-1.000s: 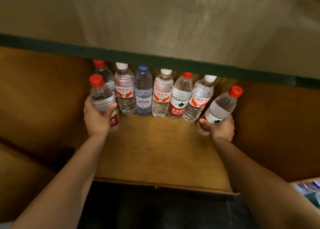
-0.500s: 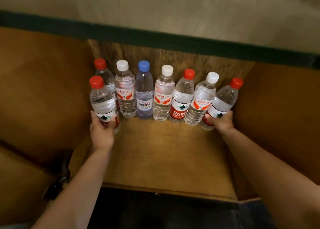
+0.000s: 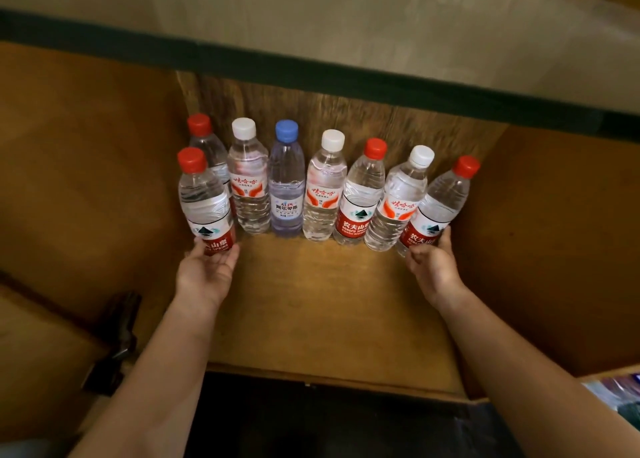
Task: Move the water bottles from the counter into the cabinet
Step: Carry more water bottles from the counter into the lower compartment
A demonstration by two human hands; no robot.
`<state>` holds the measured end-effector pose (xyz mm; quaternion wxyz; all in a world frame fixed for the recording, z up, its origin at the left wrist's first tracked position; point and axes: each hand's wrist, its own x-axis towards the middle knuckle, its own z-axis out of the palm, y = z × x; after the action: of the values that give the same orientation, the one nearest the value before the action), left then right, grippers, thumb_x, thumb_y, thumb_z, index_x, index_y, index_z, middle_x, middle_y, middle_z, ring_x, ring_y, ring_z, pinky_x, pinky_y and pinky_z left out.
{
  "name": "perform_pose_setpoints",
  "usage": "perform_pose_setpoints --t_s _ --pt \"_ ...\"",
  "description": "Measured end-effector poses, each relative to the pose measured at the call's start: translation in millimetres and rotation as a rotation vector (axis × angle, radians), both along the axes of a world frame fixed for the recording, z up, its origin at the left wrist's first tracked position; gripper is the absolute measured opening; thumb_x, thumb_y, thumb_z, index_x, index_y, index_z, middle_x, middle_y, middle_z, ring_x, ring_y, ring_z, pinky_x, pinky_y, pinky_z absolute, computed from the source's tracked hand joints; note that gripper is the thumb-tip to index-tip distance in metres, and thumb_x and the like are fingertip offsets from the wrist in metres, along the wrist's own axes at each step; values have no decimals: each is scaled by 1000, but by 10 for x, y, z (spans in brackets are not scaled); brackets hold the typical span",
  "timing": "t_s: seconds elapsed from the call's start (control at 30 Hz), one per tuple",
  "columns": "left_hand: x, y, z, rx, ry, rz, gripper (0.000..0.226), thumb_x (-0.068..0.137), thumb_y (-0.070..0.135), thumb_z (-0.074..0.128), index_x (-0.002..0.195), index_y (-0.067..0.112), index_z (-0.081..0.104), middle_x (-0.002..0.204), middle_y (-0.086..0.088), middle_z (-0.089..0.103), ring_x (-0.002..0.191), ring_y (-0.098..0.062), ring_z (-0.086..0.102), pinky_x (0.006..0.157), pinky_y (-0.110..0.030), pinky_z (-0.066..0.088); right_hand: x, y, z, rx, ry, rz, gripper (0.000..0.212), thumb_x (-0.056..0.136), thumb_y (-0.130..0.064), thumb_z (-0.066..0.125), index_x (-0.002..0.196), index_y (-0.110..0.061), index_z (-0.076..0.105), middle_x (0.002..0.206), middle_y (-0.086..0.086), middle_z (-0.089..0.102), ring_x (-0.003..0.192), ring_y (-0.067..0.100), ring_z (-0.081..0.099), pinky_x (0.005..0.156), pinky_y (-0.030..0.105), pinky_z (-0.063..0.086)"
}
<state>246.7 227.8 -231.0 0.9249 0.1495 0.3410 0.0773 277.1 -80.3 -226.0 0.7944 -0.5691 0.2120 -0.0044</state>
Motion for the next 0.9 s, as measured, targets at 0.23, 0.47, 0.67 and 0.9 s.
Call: perform_pose_setpoints --t_s 0.23,0.47,0.67,0.9 --pt "216 -17 63 166 78 52 40 95 16 49 134 10 44 134 -14 51 118 -24 55 97 -32 48 41 34 -10 -20 4 19 93 79 21 31 147 -37 2 148 1 34 125 24 46 105 39 38" --pt "261 -36 93 158 114 78 37 94 20 52 129 10 49 130 -13 53 115 -27 57 83 -22 54 70 4 -7 -28 22 33 95 77 21 31 146 -38 3 149 2 32 121 24 48 104 39 38" --pt "282 70 159 -23 127 -6 50 96 39 42 138 11 41 144 -23 37 128 -44 41 97 -38 48 49 -53 -25 -60 34 43 94 77 20 34 146 -38 8 148 1 35 116 21 52 99 35 41" --pt "375 89 294 -220 60 75 46 99 36 36 134 7 46 137 -22 45 123 -36 46 85 -36 54 40 -35 -3 -67 17 57 92 79 21 33 147 -37 8 149 2 33 125 26 47 106 38 37"
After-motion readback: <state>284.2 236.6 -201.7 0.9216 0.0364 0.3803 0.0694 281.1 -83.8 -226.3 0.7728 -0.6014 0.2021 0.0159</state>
